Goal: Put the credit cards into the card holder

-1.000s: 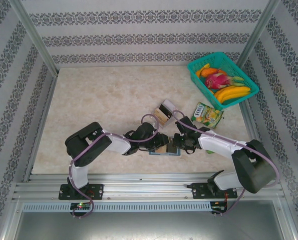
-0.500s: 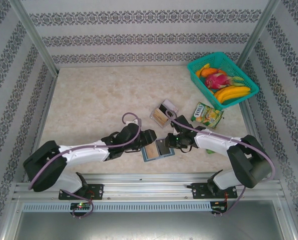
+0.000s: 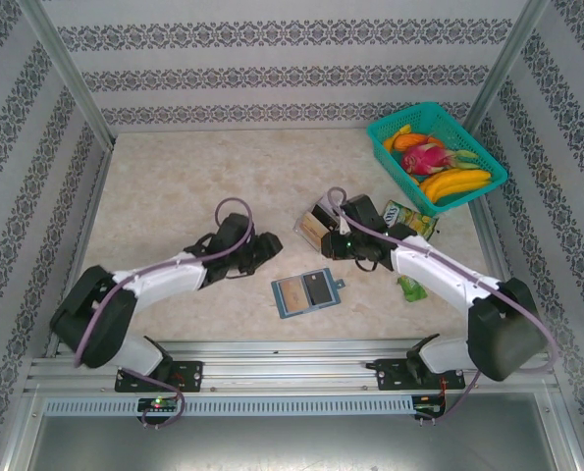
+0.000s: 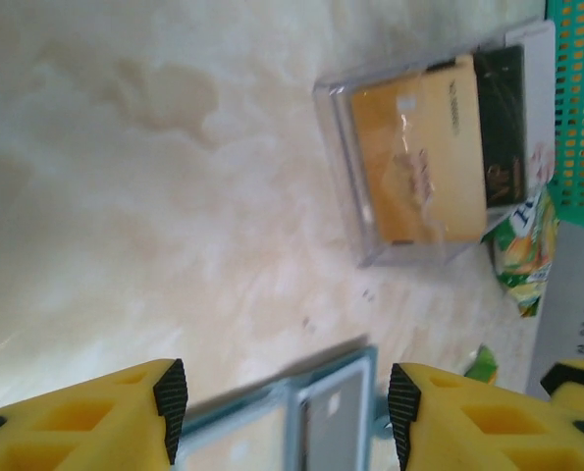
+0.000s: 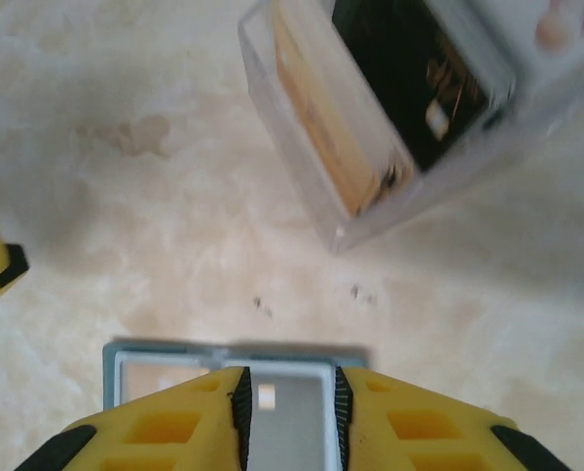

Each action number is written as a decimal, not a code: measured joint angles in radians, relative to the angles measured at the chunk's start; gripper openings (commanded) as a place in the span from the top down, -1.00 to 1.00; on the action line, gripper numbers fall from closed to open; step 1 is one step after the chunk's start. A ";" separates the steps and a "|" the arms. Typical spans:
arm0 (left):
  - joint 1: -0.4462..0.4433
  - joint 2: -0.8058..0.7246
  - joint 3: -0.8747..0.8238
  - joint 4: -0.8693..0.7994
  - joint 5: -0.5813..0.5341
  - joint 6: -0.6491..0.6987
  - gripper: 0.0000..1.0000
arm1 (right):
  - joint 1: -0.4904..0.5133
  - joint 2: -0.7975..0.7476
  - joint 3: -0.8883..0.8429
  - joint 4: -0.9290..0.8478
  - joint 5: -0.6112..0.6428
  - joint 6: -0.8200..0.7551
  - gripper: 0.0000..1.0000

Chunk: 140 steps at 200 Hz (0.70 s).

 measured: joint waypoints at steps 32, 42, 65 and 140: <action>0.060 0.197 0.202 0.013 0.104 0.000 -0.22 | -0.003 0.131 0.148 -0.037 0.056 -0.146 0.38; 0.070 0.249 0.265 0.010 0.128 -0.002 -0.21 | -0.003 0.166 0.178 -0.048 0.077 -0.183 0.38; 0.085 0.353 0.379 0.017 0.176 -0.010 -0.13 | -0.003 0.240 0.235 -0.069 0.104 -0.257 0.38; 0.097 0.513 0.465 0.022 0.248 -0.043 0.00 | -0.003 0.366 0.339 -0.085 0.117 -0.340 0.39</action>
